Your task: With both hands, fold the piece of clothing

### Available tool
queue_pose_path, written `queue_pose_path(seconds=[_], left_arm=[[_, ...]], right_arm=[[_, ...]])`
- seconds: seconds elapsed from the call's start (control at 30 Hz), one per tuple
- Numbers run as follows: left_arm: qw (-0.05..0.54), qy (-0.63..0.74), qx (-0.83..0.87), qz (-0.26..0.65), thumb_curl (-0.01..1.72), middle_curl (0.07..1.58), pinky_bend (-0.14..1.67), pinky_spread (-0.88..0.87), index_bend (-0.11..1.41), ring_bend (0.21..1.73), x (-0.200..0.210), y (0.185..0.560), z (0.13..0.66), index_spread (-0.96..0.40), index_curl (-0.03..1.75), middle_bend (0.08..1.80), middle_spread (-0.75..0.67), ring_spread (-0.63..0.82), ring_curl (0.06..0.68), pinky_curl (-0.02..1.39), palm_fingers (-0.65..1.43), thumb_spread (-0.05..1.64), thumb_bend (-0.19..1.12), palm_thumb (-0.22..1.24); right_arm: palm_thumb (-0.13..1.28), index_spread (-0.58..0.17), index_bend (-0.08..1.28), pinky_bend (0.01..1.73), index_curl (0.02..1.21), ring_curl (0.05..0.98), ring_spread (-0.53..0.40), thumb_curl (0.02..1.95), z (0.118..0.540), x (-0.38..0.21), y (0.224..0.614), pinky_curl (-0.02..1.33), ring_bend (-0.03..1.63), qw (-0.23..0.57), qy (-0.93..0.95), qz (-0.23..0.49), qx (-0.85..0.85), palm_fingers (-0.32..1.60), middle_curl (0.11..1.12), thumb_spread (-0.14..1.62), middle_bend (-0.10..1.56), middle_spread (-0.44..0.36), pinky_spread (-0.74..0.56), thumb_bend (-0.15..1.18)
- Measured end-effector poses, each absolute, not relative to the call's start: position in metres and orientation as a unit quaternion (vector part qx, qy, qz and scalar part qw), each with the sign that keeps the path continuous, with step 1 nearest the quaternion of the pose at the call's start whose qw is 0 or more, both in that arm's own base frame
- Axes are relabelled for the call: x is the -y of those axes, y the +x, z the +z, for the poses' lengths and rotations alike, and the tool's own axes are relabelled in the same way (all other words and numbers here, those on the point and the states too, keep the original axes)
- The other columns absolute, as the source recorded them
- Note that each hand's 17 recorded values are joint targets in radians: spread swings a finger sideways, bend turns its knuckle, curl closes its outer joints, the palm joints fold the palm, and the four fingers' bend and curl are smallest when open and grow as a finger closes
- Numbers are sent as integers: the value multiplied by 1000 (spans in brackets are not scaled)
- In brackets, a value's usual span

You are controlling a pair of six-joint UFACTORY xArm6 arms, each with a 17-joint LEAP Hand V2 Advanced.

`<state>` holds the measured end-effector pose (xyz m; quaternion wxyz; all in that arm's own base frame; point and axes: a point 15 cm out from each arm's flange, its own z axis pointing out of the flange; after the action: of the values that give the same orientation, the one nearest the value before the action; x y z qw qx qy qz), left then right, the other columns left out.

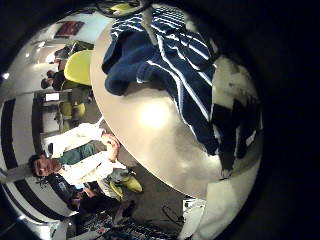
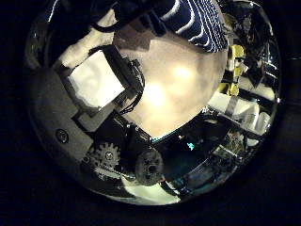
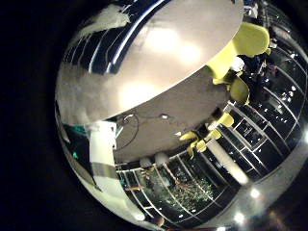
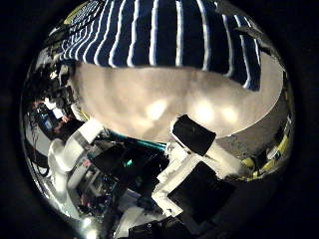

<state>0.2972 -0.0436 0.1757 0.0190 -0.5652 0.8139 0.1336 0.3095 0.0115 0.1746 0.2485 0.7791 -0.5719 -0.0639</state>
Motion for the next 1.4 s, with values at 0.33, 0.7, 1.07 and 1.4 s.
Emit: queue_pose_path(seconds=[0.33,0.7,1.07,1.4], left_arm=[[10,-561,-816,137,436,1000,1288,-584,387,1388,43,300,198,-600,824,861,-587,-472,532,722,923,1083,-19,778],[4,-563,-815,138,449,1041,1307,-581,296,1401,41,298,205,-653,1038,864,-626,-465,530,731,914,1075,-18,793],[-3,-562,-814,146,454,1060,1302,-576,197,1392,28,283,221,-687,1191,844,-644,-462,525,728,929,1073,-19,793],[-13,-555,-817,155,456,1073,1295,-573,177,1385,21,262,261,-691,1275,823,-659,-462,522,725,938,1073,-19,792]], right_arm=[[662,-273,188,1018,378,437,-285,345,153,-8,306,153,1018,297,769,-60,562,415,506,1027,524,-158,-259,-23],[826,-423,330,1323,485,538,-331,398,140,-18,318,265,1211,281,771,-43,570,965,688,1012,764,-288,-360,15],[943,-431,942,1458,861,700,-300,438,184,-15,348,395,1321,201,774,12,601,1024,910,1277,1140,-265,-238,37],[971,-386,1047,1543,969,792,-281,477,260,-6,336,521,1403,146,771,52,617,921,968,1357,1255,-231,-181,26]])
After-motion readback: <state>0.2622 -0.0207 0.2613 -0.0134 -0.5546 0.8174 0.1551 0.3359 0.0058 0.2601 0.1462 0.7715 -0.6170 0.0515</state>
